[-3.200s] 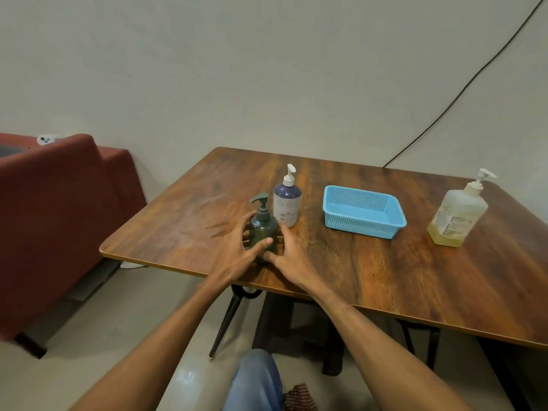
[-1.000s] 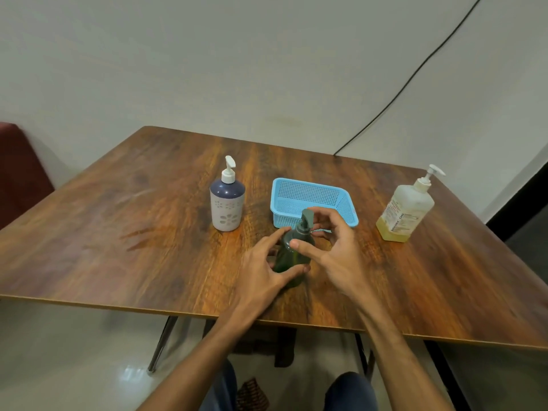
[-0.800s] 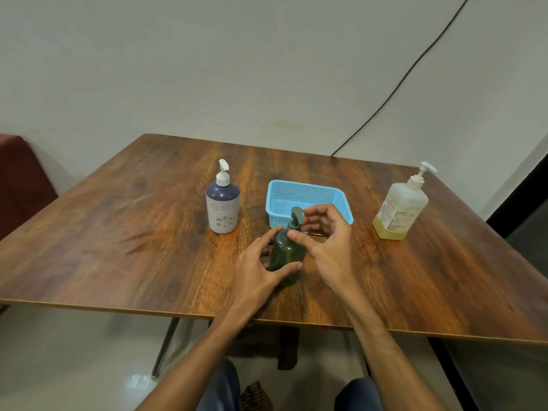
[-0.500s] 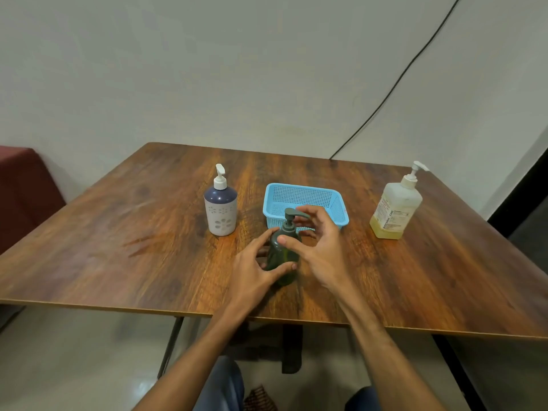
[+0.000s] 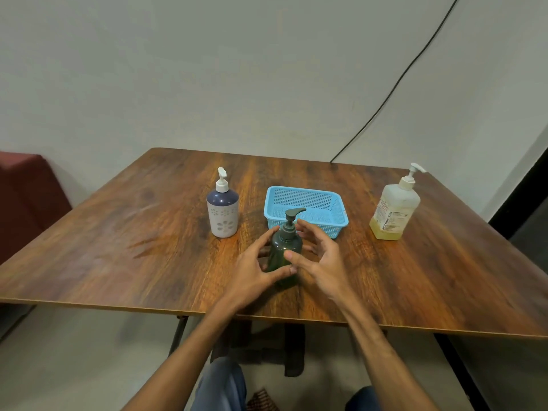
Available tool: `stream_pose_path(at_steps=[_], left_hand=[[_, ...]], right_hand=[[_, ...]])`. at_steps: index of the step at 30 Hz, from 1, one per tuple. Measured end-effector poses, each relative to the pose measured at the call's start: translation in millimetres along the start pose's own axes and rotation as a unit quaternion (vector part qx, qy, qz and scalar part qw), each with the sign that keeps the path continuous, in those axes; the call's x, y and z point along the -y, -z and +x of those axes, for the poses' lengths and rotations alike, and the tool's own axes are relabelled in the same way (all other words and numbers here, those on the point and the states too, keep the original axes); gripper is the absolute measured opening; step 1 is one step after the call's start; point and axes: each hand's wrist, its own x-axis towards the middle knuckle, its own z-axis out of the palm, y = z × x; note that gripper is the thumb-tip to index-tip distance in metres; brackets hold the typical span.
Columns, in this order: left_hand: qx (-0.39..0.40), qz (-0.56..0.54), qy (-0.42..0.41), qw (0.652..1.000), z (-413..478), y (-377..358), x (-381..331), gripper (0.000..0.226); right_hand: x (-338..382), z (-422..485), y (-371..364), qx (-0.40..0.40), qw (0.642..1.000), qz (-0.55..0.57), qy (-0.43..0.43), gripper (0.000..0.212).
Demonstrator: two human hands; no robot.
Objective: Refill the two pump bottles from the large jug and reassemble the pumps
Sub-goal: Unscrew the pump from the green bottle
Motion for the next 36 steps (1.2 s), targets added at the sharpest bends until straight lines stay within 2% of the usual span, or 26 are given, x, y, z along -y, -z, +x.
stream_pose_path(at_steps=[3, 8, 12, 15, 20, 22, 26, 30, 36], left_hand=[[0.048, -0.006, 0.01, 0.999, -1, 12, -3, 0.108], [0.002, -0.066, -0.024, 0.998, 9, 25, -36, 0.076], [0.031, -0.047, -0.034, 0.998, 24, 25, -51, 0.053], [0.032, -0.029, -0.042, 0.998, 29, 23, -51, 0.045], [-0.054, -0.009, -0.058, 0.997, 34, 17, -46, 0.036], [-0.069, -0.004, -0.065, 0.996, 35, 14, -44, 0.038], [-0.032, -0.044, -0.052, 0.997, 32, 10, -39, 0.056], [-0.004, -0.067, -0.045, 0.997, 28, 9, -35, 0.046], [-0.086, -0.039, -0.072, 0.993, 34, 5, -35, 0.04]], right_hand=[[-2, 0, 0, 0.01, 1.0, 0.01, -0.016, 0.057], [-4, 2, -3, 0.002, 1.0, 0.016, -0.019, 0.057], [-8, 2, -4, -0.005, 0.999, 0.032, -0.022, 0.06], [-8, 1, -5, -0.006, 0.999, 0.036, -0.022, 0.058], [-9, 0, -5, 0.0, 0.999, 0.033, -0.016, 0.055], [-10, 0, -5, 0.002, 0.999, 0.035, -0.014, 0.055], [-11, 1, -5, 0.003, 0.999, 0.04, -0.012, 0.057], [-12, 2, -5, 0.002, 0.999, 0.037, -0.015, 0.059], [-11, 1, -4, 0.005, 0.999, 0.044, -0.013, 0.056]])
